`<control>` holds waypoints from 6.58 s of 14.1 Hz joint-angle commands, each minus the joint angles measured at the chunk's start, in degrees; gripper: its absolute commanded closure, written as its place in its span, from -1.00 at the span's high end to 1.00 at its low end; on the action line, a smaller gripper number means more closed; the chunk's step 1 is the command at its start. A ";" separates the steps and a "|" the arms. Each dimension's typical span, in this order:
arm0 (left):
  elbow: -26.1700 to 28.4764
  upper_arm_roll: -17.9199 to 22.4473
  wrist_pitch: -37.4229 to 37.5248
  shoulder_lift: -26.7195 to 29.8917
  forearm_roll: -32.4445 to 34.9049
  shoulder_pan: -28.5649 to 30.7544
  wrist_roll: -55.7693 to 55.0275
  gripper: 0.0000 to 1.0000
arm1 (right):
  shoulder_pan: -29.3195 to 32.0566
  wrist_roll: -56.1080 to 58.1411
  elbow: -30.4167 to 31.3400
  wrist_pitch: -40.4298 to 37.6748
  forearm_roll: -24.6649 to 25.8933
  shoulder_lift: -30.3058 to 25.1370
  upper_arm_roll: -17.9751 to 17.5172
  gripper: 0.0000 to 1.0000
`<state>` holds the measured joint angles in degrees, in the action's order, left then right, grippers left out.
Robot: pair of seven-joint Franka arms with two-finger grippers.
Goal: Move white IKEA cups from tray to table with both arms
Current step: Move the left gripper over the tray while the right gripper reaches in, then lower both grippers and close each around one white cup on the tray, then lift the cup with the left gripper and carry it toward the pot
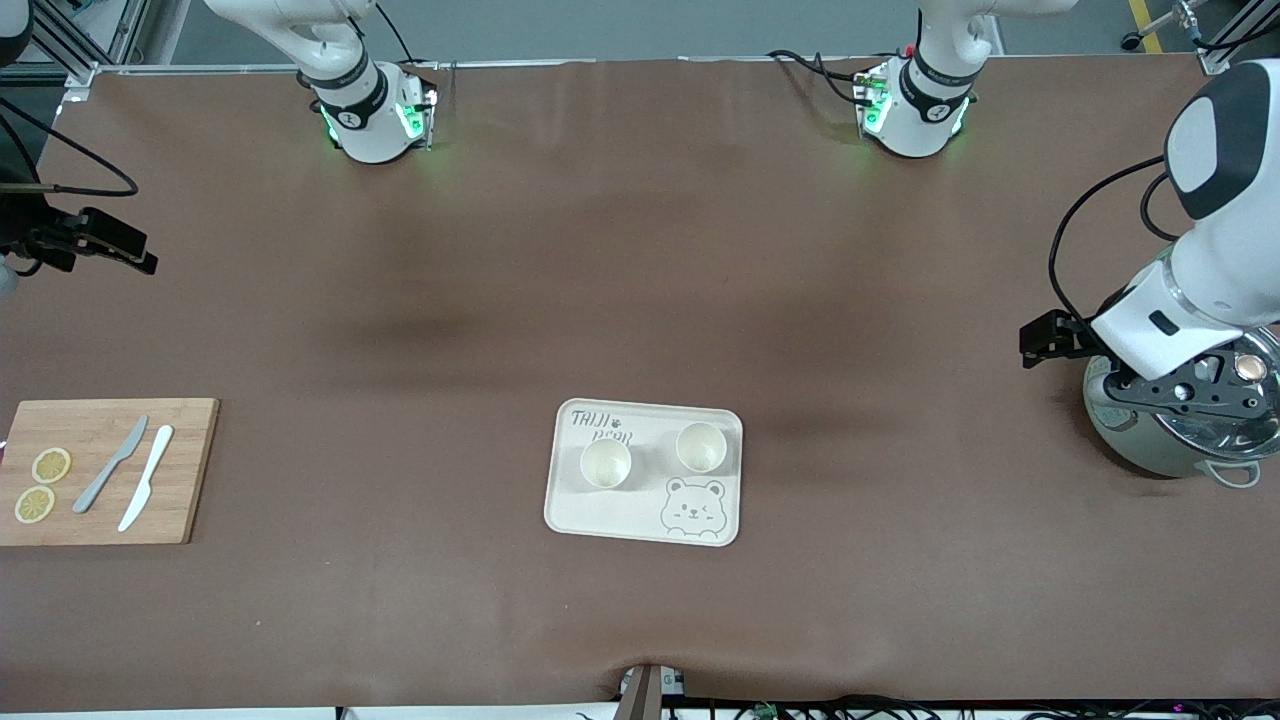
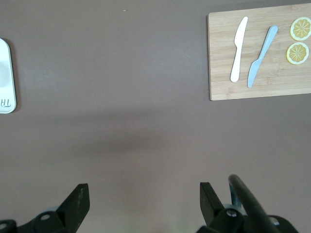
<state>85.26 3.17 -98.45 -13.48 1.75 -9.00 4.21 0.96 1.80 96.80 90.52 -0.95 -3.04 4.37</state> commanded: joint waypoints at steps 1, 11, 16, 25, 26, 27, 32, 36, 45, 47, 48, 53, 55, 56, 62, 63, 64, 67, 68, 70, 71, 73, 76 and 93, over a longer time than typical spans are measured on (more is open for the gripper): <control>-0.62 -0.09 -0.42 -0.15 0.98 -0.32 -0.61 1.00 | 0.62 0.49 0.50 0.63 0.25 -0.21 -0.42 1.00; -11.47 -2.03 -8.95 -18.65 -2.98 -10.14 -17.89 1.00 | 0.45 0.40 0.50 0.54 0.34 0.23 -0.42 1.00; -24.00 -0.97 -9.30 -31.87 -3.33 -14.21 -25.75 1.00 | -0.43 -0.39 -1.25 1.24 -2.46 0.49 -0.59 1.00; -23.65 -0.71 -13.26 -35.04 -3.60 -19.30 -31.63 1.00 | -20.89 -32.71 -12.24 11.15 -6.43 16.38 -0.94 1.00; -23.30 -0.79 -13.26 -35.13 -3.86 -19.31 -31.81 1.00 | -22.39 -35.09 -12.33 13.70 -6.43 17.88 -0.94 1.00; -22.87 -0.79 -13.26 -35.13 -3.95 -19.31 -31.90 1.00 | -23.71 -37.37 -12.33 16.33 -6.43 19.46 -0.94 1.00; -22.33 -0.97 -13.26 -36.00 -4.91 -20.44 -36.11 1.00 | -29.95 -46.96 -16.36 28.12 -6.34 31.32 -0.94 1.00; -21.54 -0.88 -13.34 -36.80 -6.15 -22.38 -36.82 1.00 | -31.89 -48.38 -21.64 31.81 -6.43 39.59 -0.94 1.00; -20.66 -0.79 -17.21 -38.47 -5.53 -24.75 -39.98 1.00 | -33.65 -47.85 -21.56 37.45 -6.17 45.58 -0.94 1.00; -20.66 -0.79 -17.30 -38.90 -5.36 -24.75 -39.90 1.00 | -33.92 -47.85 -21.56 37.72 -6.08 46.54 -0.94 1.00; -20.66 -0.79 -17.56 -39.08 -5.18 -24.58 -39.81 1.00 | -34.00 -47.85 -21.56 39.28 -6.08 47.07 -0.94 1.00; -20.66 -0.36 -20.72 -40.49 -4.31 -23.97 -38.67 1.00 | -35.93 -48.12 -21.56 45.79 -6.08 51.02 -0.94 1.00; -20.66 -0.44 -20.90 -40.75 -2.29 -23.79 -38.49 1.00 | -36.11 -48.03 -21.47 45.98 -5.99 51.56 -0.94 1.00; -20.66 -0.35 -20.90 -40.75 -2.19 -23.87 -38.40 1.00 | -36.29 -48.03 -21.47 45.98 -5.99 51.64 -0.94 1.00; -20.66 -0.35 -20.99 -41.72 -1.23 -23.88 -39.01 0.75 | -36.47 -48.03 -21.39 47.29 -5.82 52.96 -0.86 1.00; -20.75 -0.44 -20.82 -41.63 -1.66 -23.88 -39.19 -0.98 | -36.55 -48.12 -21.30 47.38 -5.73 53.14 -0.86 1.00; -20.66 -0.44 -20.81 -41.28 -1.14 -23.18 -37.97 -1.00 | -36.55 -48.12 -21.30 47.38 -5.73 53.40 -0.86 1.00; -20.66 -0.44 -20.81 -41.46 -1.05 -22.82 -37.44 -1.00 | -36.55 -48.03 -21.38 47.56 -5.55 53.75 -0.77 1.00; -20.66 -0.44 -20.81 -41.46 -1.05 -22.73 -37.43 -1.00 | -36.55 -48.03 -21.30 48.00 -5.55 54.02 -0.77 1.00; -20.66 -0.44 -20.81 -41.46 -1.14 -22.73 -37.52 -1.00 | -36.64 -48.12 -21.30 49.14 -5.55 54.19 -0.77 1.00; -20.66 -0.44 -20.81 -41.46 -1.22 -22.65 -37.61 -1.00 | -36.64 -48.12 -21.30 49.23 -5.55 54.37 -0.77 1.00; -20.66 -0.44 -20.81 -41.02 -1.66 -22.56 -37.61 -1.00 | -36.64 -48.03 -21.30 49.23 -5.64 54.37 -0.77 1.00; -20.75 -0.62 -19.94 -39.79 -1.93 -21.77 -37.70 -1.00 | -36.64 -48.03 -21.30 49.23 -5.64 54.37 -0.86 0.35; -6.82 -1.50 -7.96 -19.51 -5.80 -3.76 -4.49 -1.00 | -36.12 -47.42 -21.21 49.14 -5.55 54.28 -0.77 -1.00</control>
<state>68.30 2.39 -103.67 -40.73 -3.04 -14.92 -3.69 -35.07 -45.51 76.79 139.99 -7.02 50.29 3.00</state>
